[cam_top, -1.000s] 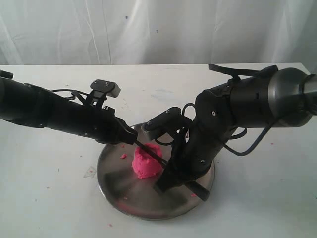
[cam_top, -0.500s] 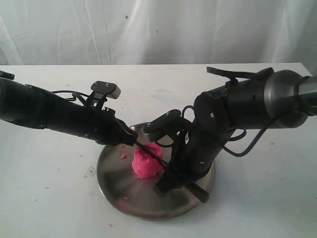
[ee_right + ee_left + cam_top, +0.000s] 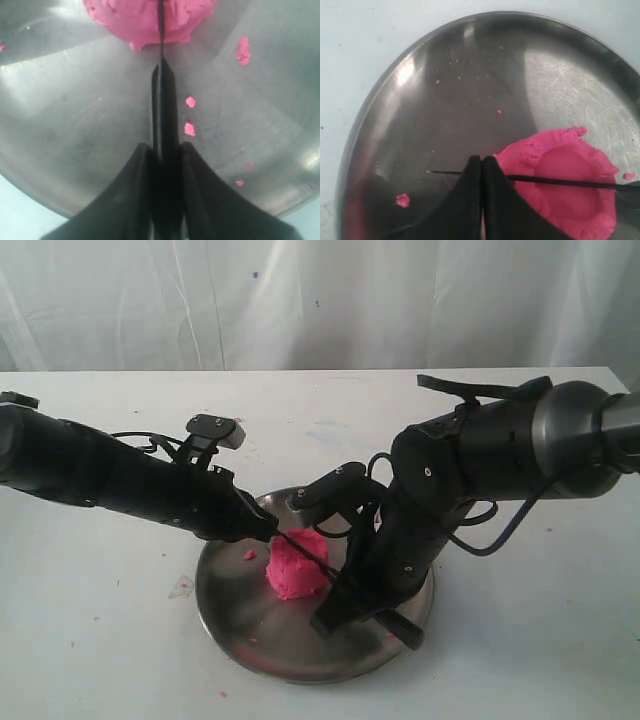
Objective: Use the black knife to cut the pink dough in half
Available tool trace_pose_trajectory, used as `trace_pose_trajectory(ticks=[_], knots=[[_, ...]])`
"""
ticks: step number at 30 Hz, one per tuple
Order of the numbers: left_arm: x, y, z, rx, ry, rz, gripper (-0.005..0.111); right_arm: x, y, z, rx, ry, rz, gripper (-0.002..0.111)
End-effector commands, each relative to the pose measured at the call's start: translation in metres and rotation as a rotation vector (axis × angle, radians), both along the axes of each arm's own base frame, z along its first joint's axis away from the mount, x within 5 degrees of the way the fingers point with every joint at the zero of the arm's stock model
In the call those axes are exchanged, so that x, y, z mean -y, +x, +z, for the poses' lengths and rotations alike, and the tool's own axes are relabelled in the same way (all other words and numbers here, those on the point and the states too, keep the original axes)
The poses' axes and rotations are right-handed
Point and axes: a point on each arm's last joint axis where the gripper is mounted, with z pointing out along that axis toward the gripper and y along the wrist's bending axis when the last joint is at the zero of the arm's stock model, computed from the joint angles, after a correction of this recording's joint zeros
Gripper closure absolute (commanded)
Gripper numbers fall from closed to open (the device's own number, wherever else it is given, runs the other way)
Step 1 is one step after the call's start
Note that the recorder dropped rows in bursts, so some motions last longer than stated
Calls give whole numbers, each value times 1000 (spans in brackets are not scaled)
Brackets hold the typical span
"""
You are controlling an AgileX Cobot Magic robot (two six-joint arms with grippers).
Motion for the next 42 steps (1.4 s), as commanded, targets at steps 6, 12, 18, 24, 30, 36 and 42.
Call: trace_pose_trajectory(ticks=[6,12,18,24,30,36,42], knots=[[2,-3,-2,-5,2,-19,107,0,-2,-2,-7,-13,17,103],[2,-3,-2,-6,-1,-22,107,-1,-1,-8,-23,-26,17,103],[2,-3,-3,-7,4,-18,107,0,-1,-7,-21,-24,17,103],[2,-3,-5,-14,4,-19,107,0,-2,-1,-12,-9,12,103],[2,-3,-18,-51,8,-25,107,0,-2,6,5,5,12,103],[2,-4,-19,-50,13,-31,107,0,-2,6,8,7,11,103],[2,-3,-13,-31,15,-25,107,0,-2,3,4,4,11,103]])
